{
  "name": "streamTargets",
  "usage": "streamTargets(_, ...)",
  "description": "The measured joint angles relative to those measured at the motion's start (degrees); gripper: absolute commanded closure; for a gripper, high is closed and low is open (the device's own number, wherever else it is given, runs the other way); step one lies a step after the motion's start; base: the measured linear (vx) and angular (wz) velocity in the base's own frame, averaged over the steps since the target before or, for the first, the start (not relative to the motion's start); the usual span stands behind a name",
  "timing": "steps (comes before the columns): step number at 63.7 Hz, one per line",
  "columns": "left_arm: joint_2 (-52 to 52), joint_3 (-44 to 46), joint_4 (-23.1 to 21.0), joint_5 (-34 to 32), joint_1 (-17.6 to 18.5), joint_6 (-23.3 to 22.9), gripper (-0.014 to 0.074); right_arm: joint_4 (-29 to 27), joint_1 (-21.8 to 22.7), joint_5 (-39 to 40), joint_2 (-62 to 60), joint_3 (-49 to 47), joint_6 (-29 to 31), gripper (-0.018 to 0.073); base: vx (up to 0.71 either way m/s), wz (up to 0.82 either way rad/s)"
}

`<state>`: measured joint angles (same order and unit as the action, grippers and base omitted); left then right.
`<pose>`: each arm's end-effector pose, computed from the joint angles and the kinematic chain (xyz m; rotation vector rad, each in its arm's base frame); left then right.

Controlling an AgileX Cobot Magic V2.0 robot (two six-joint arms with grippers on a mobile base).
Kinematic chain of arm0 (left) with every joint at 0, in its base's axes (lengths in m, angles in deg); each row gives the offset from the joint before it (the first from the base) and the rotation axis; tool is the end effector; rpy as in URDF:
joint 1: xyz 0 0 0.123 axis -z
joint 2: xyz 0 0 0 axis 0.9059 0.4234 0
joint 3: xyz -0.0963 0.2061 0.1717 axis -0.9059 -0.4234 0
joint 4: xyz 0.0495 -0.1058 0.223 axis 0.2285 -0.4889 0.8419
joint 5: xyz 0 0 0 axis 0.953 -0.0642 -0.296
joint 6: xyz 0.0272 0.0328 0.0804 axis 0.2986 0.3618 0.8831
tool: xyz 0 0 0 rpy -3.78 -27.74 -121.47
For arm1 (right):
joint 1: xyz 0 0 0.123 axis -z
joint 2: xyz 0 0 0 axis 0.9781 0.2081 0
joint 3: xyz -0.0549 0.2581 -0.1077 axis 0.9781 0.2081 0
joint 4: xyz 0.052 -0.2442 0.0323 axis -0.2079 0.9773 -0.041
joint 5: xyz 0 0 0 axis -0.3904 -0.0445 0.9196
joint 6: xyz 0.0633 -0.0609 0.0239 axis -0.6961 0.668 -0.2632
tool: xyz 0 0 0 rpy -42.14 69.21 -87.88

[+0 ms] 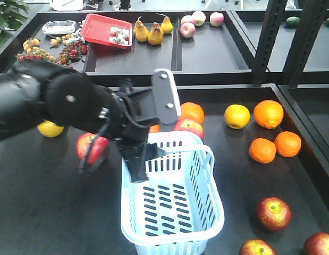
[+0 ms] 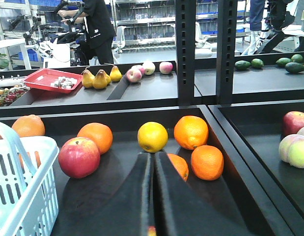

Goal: Pick three apples into basket with both arms
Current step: 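Open the left gripper, release the basket handle and withdraw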

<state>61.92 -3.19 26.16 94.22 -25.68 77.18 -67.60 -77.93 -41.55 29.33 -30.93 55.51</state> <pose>0.2681 -0.2291 0.3217 1.5996 1.8717 -0.0992 0.0569 0.0001 0.1951 0.0448 1.5971 0.0438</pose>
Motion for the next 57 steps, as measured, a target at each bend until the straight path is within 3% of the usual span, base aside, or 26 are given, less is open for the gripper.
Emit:
streamTargets(9, -4.95, 0.00, 5.30, 8.15, 0.00, -11.27, 0.0386, 0.00, 0.00, 0.00, 0.00, 0.00, 0.00, 0.0563, 0.00, 0.00)
streamTargets(18, -10.06, -0.52, 6.21, 13.30, 0.00, -19.47, 0.0605, 0.00, 0.00, 0.00, 0.00, 0.00, 0.00, 0.0563, 0.00, 0.00)
streamTargets(33, -21.05, -9.35, 3.53, 11.65, 0.00, -25.78, 0.0605, 0.00, 0.00, 0.00, 0.00, 0.00, 0.00, 0.0563, 0.00, 0.00)
streamTargets(57, -41.63, -41.39, 3.08, -10.70, 0.00, -36.59, 0.0603, 0.00, 0.00, 0.00, 0.00, 0.00, 0.00, 0.0563, 0.00, 0.00)
